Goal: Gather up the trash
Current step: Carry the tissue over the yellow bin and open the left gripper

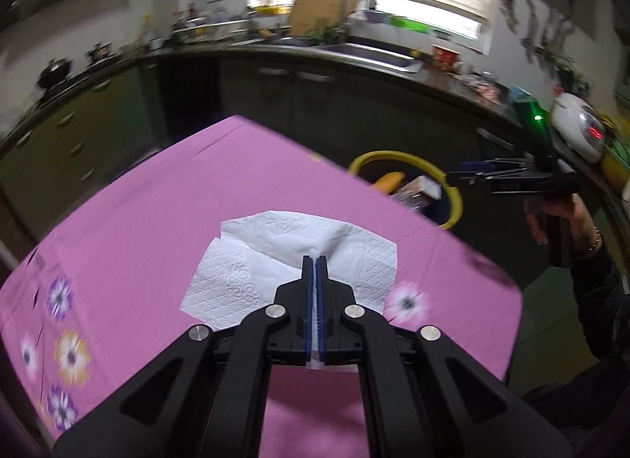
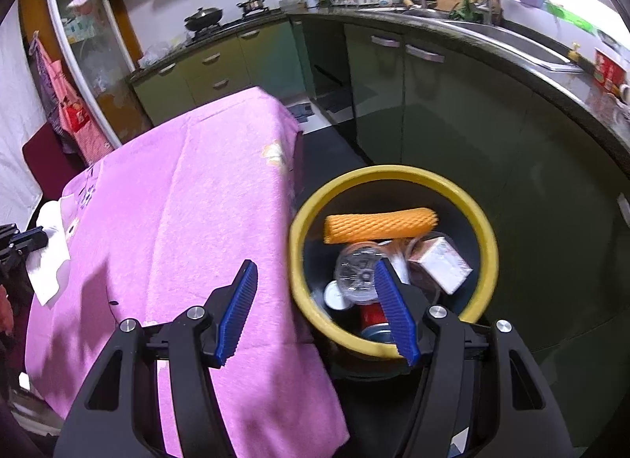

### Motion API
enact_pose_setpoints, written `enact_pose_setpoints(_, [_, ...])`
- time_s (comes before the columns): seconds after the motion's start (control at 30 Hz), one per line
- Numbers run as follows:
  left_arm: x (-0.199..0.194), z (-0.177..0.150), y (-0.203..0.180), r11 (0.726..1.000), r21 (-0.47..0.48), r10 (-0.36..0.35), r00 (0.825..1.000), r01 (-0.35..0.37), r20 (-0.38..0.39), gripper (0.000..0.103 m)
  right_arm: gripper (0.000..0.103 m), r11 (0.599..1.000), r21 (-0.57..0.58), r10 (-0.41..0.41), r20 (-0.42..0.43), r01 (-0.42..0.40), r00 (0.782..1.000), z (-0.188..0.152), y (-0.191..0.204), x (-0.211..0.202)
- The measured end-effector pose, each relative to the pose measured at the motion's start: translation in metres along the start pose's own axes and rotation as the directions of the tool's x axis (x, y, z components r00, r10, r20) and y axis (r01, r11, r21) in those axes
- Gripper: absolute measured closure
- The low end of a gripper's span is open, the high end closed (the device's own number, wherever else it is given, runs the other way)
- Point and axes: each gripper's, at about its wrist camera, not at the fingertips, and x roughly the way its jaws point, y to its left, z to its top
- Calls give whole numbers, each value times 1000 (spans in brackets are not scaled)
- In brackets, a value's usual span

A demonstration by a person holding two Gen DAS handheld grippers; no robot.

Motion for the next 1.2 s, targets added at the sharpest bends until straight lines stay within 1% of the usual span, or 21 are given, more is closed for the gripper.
enact_pose_setpoints(0.13, [30, 35, -32, 994, 74, -80, 997, 80, -5, 102, 42, 999, 30, -30, 20, 29, 999, -3, -19, -16])
enact_pose_setpoints(0.23, [56, 58, -53, 986, 109, -124, 992, 125, -16, 102, 41, 997, 51, -53, 35, 51, 998, -7, -35, -27])
enact_pose_setpoints(0.37, [105, 95, -80, 971, 129, -196, 979, 202, -59, 102, 41, 993, 91, -75, 54, 70, 996, -12, -60, -40])
enact_pose_setpoints(0.43, [136, 113, -95, 963, 131, -225, 969, 237, -100, 102, 41, 990, 118, -83, 59, 76, 995, -16, -74, -45])
enact_pose_setpoints(0.53, [179, 132, -114, 953, 119, -260, 952, 280, -159, 102, 41, 986, 149, -88, 60, 79, 994, -22, -91, -48])
enact_pose_setpoints(0.63, [212, 142, -131, 947, 130, -264, 944, 292, -197, 101, 41, 980, 185, -91, 52, 80, 994, -28, -109, -47])
enact_pose_setpoints(0.73, [242, 152, -145, 949, 146, -246, 944, 281, -219, 101, 41, 975, 205, -94, 46, 82, 995, -33, -122, -46])
enact_pose_setpoints(0.77, [255, 155, -148, 953, 143, -231, 946, 267, -226, 101, 41, 974, 209, -94, 44, 83, 995, -33, -125, -46])
enact_pose_setpoints(0.83, [272, 158, -150, 958, 122, -225, 943, 260, -244, 101, 41, 973, 216, -93, 44, 82, 995, -35, -131, -47])
enact_pose_setpoints(0.9, [285, 159, -152, 963, 109, -212, 941, 247, -263, 101, 41, 974, 215, -90, 45, 78, 995, -37, -134, -51])
enact_pose_setpoints(1.03, [311, 157, -156, 970, 82, -193, 930, 229, -313, 101, 40, 976, 206, -90, 55, 76, 994, -41, -133, -60])
enact_pose_setpoints(1.1, [318, 154, -154, 972, 68, -193, 925, 227, -328, 101, 40, 975, 210, -91, 64, 76, 994, -42, -134, -64])
enact_pose_setpoints(1.2, [329, 152, -156, 974, 69, -181, 922, 217, -342, 101, 40, 973, 218, -97, 71, 80, 993, -43, -134, -69])
